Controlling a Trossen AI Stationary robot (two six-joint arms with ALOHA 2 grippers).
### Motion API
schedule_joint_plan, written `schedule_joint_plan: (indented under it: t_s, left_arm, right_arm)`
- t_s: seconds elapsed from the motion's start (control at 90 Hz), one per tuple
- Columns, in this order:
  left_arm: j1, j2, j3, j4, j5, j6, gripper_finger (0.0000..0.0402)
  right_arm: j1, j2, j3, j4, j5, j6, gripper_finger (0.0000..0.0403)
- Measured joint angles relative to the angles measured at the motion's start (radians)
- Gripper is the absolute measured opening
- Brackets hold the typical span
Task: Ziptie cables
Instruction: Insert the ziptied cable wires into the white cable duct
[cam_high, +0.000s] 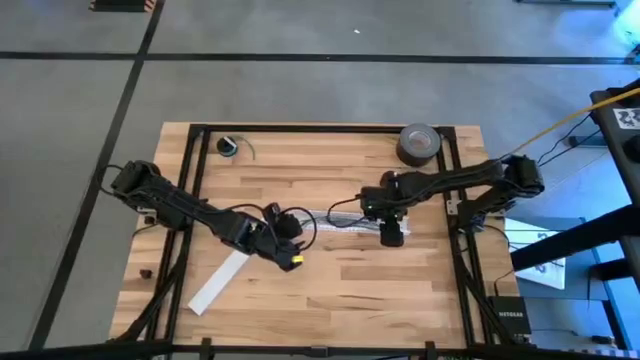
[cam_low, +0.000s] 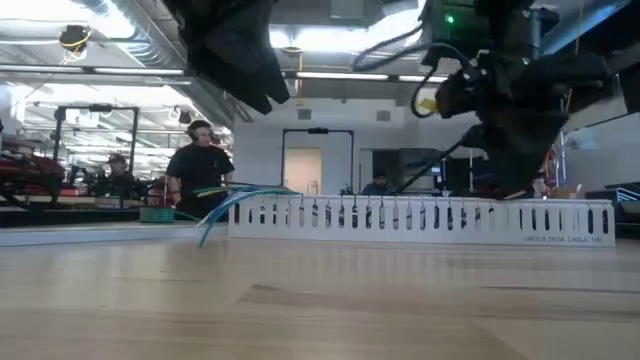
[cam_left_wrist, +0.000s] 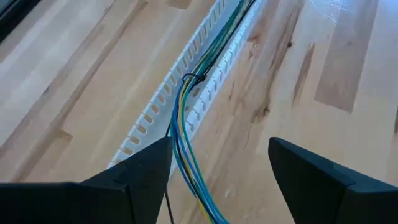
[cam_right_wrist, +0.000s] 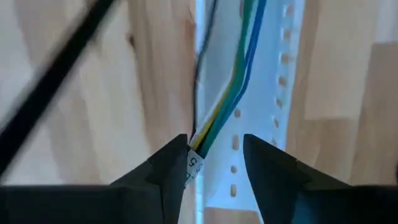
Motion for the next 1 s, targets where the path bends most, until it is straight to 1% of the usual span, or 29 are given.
schedule_joint_plan:
  t_s: [0.078,0.144,0.211,0.322,0.367,0.5,0.544,0.578,0.611,0.744,0.789,0.844,0.956,1.0]
  left_arm:
    - [0.000,0.000,0.000,0.002,-0.002,0.012,0.0253]
    - [0.000,0.000,0.000,0.001,-0.004,0.012,0.0253]
    - [0.000,0.000,0.000,0.002,-0.004,0.012,0.0253]
    - [0.000,0.000,0.000,0.001,-0.004,0.012,0.0253]
    - [0.000,0.000,0.000,0.001,-0.004,0.012,0.0253]
    - [0.000,0.000,0.000,0.001,-0.004,0.012,0.0253]
    - [0.000,0.000,0.000,0.001,-0.004,0.011,0.0253]
    - [0.000,0.000,0.000,0.001,-0.004,0.010,0.0253]
    - [0.000,0.000,0.000,0.000,-0.004,0.010,0.0253]
    - [0.000,0.000,0.000,0.000,-0.004,0.010,0.0253]
    - [0.000,0.000,0.000,0.000,-0.004,0.010,0.0253]
    - [0.000,0.000,0.000,0.000,-0.004,0.010,0.0253]
    - [0.000,0.000,0.000,0.000,-0.004,0.010,0.0253]
    - [0.000,0.000,0.000,0.000,-0.004,0.010,0.0253]
  right_arm:
    - [0.005,0.000,-0.003,-0.007,0.122,0.010,0.0142]
    - [0.004,0.000,-0.004,-0.007,0.199,0.011,0.0142]
    - [0.003,0.000,-0.003,-0.009,0.226,0.010,0.0142]
    - [0.004,0.000,0.021,-0.048,0.219,-0.012,0.0142]
    - [0.004,0.000,0.033,-0.059,0.246,-0.012,0.0142]
    - [0.002,0.000,0.057,-0.093,0.452,-0.016,0.0142]
    - [0.001,0.000,0.058,-0.104,0.490,-0.027,0.0142]
    - [0.001,0.000,0.058,-0.121,0.489,-0.037,0.0142]
    - [0.001,0.000,0.058,-0.136,0.467,-0.045,0.0142]
    - [0.003,0.000,0.058,-0.165,0.267,-0.053,0.0142]
    - [0.003,0.000,0.058,-0.163,0.223,-0.044,0.0142]
    - [0.004,0.000,0.057,-0.159,0.213,-0.039,0.0142]
    - [0.003,0.000,0.041,-0.136,0.250,-0.041,0.0142]
    - [0.003,0.000,0.038,-0.135,0.237,-0.046,0.0142]
